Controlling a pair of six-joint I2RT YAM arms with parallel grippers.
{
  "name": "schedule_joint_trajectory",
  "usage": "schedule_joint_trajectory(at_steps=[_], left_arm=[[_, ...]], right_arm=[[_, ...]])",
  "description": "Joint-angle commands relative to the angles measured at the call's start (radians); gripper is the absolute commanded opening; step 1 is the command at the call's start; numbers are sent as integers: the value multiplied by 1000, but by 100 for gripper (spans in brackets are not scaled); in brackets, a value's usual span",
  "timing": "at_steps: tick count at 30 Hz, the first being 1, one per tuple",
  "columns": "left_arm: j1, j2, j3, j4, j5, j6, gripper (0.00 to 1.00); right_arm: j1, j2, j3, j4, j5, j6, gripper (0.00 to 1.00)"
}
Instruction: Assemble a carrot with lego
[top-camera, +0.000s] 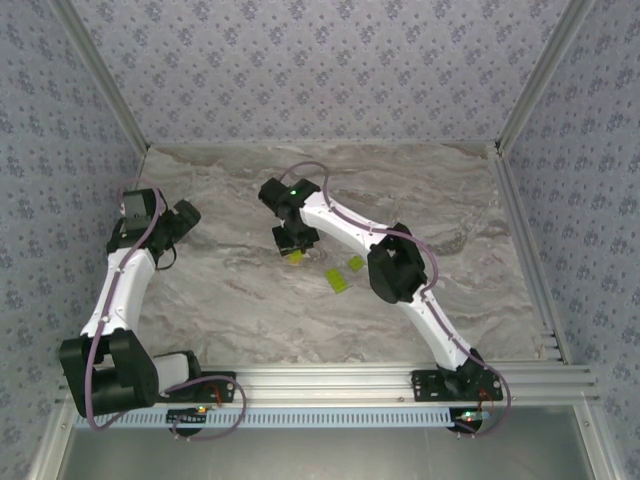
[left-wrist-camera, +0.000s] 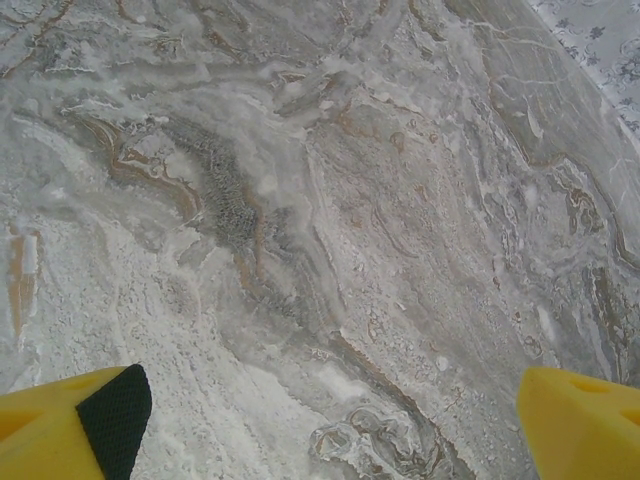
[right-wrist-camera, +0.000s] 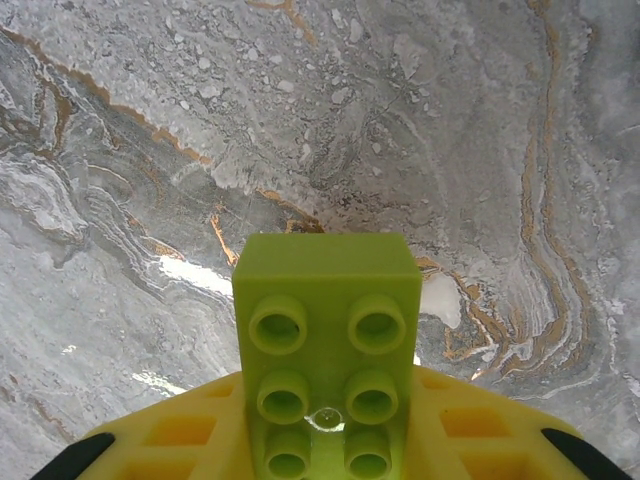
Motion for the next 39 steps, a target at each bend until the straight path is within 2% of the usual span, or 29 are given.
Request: schedule_joint_trajectory(at_steps=[1, 17, 27, 30, 32, 37, 39], left_arm=[[8, 9, 14, 3, 16, -11, 95], [9, 12, 15, 1, 17, -11, 96], [9, 15, 24, -11, 16, -9, 95], [8, 13, 24, -12, 16, -8, 95], [9, 15, 24, -12, 16, -9, 95], [8, 25, 27, -10, 22, -11, 95], [8, 26, 26, -8, 28, -11, 95]], right_arm=[[21, 86, -10, -94, 0, -15, 35], [34, 147, -4, -186, 61, -66, 34], [44, -33, 218, -227, 105, -169, 33], [71, -120, 137, -197, 83, -266, 38], [103, -187, 19, -147, 81, -379, 39], [157, -225, -182, -112, 187, -540, 33], [169, -242, -263, -62, 174, -582, 33]])
